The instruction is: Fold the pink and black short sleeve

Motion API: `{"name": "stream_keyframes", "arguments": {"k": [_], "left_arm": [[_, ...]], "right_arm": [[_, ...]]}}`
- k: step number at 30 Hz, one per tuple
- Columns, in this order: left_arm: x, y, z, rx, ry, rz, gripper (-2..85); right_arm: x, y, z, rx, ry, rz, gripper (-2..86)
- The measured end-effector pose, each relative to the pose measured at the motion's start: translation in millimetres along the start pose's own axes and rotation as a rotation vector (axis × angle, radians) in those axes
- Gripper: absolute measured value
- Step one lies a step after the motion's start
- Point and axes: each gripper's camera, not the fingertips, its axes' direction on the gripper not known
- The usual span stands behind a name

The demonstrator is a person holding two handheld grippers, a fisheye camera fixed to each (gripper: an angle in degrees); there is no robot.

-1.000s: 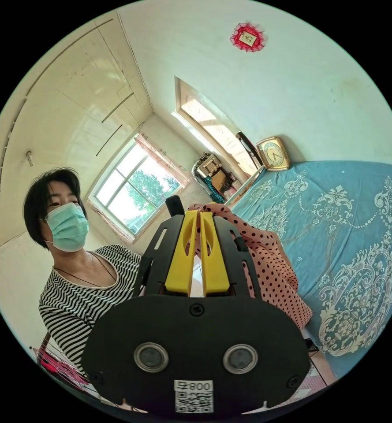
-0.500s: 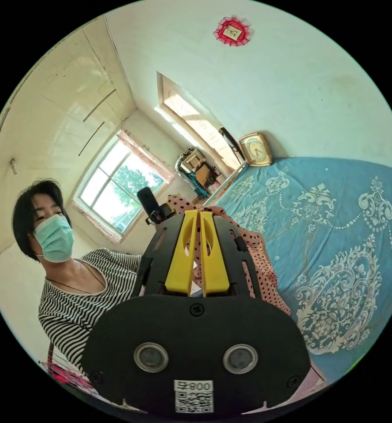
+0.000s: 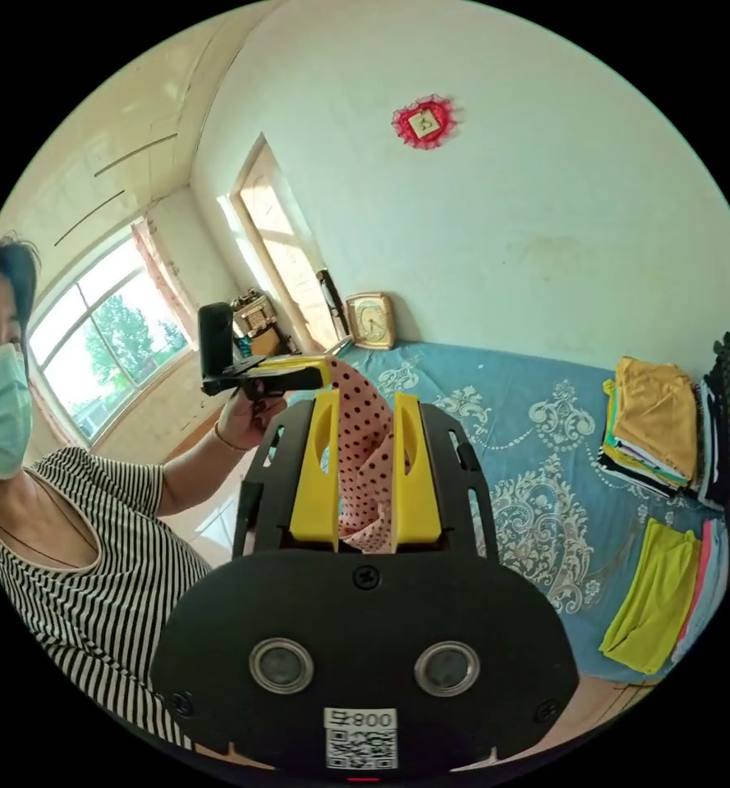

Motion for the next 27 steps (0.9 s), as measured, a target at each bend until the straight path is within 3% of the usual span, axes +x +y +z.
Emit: {"name": "stream_keyframes", "arguments": {"k": [5,8,13,17,22,27], "left_arm": [[-2.5,-16.4,18.3,-0.038,-0.018,0.015,1.1],[-5.0,-22.8,29.3,-0.046,-0.002,0.021,1.1],[-9.2,-33.3,42.4,-0.062,0.040,0.031,1.3],[-11.7,-41.8,45.0,-0.075,0.052,0.059,1.6],[-23.0,-33.8,41.7,-0.080,0.062,0.081,3.3],[-63.5,33.5,36.7,-0.112,0.007,-0.010,7.3]], "right_arm": [[12.3,-6.2,-51.4,0.117,0.235,0.068,10.1],[16.5,-3.1,-43.0,0.078,0.040,0.063,11.5],[-17.7,-5.2,14.8,-0.095,0.066,-0.035,12.9],[-17.7,-12.0,14.6,-0.073,0.095,-0.036,8.3],[-20.1,-15.8,14.8,-0.142,-0.033,-0.070,2.2],[-40.4,-10.9,-29.6,-0.093,-0.052,-0.112,1.2]]}}
